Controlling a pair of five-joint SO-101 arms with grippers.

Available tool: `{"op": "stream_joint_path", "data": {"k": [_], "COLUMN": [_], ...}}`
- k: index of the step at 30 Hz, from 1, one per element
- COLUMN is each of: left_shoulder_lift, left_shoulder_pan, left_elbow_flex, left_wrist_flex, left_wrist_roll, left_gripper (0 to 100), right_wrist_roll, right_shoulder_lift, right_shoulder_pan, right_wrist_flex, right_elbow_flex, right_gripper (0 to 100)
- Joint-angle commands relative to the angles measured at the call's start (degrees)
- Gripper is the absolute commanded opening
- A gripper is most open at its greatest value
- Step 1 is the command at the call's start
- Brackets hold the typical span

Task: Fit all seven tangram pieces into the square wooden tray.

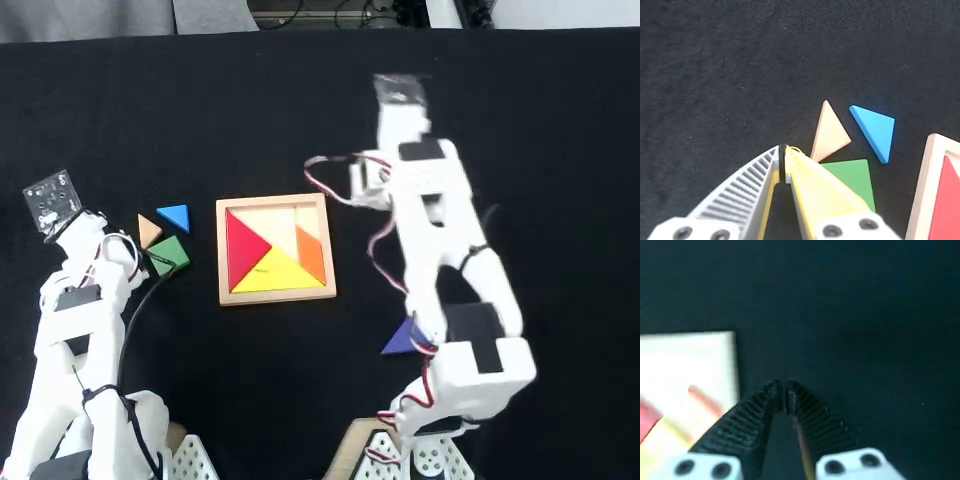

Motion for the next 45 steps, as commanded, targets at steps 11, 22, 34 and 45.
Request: {"op": "stream_joint_path", "data": {"k": [11,22,34,45], "left_shoulder_lift": [0.0,18.3,40.0,47.6], "left_shoulder_pan": [3.9,3.9,4.5,4.7], "left_elbow_flex": [-23.2,-44.6,-55.0,-55.3], "left_wrist_flex": [26.4,40.6,36.3,30.2], "left_wrist_roll": [-25.6,-26.9,-10.7,-6.4], "left_gripper": [3,3,19,19], "right_wrist_roll": [-3.0,-3.0,0.5,1.0], "right_shoulder_lift": [-6.3,-4.8,-4.8,-4.7], "right_shoulder_pan": [10.4,10.5,10.1,10.0], "right_wrist_flex": [-20.4,-22.3,-22.3,-22.4], "right_elbow_flex": [13.7,13.8,13.8,13.8], "right_gripper": [1.4,1.4,1.4,1.5]}}
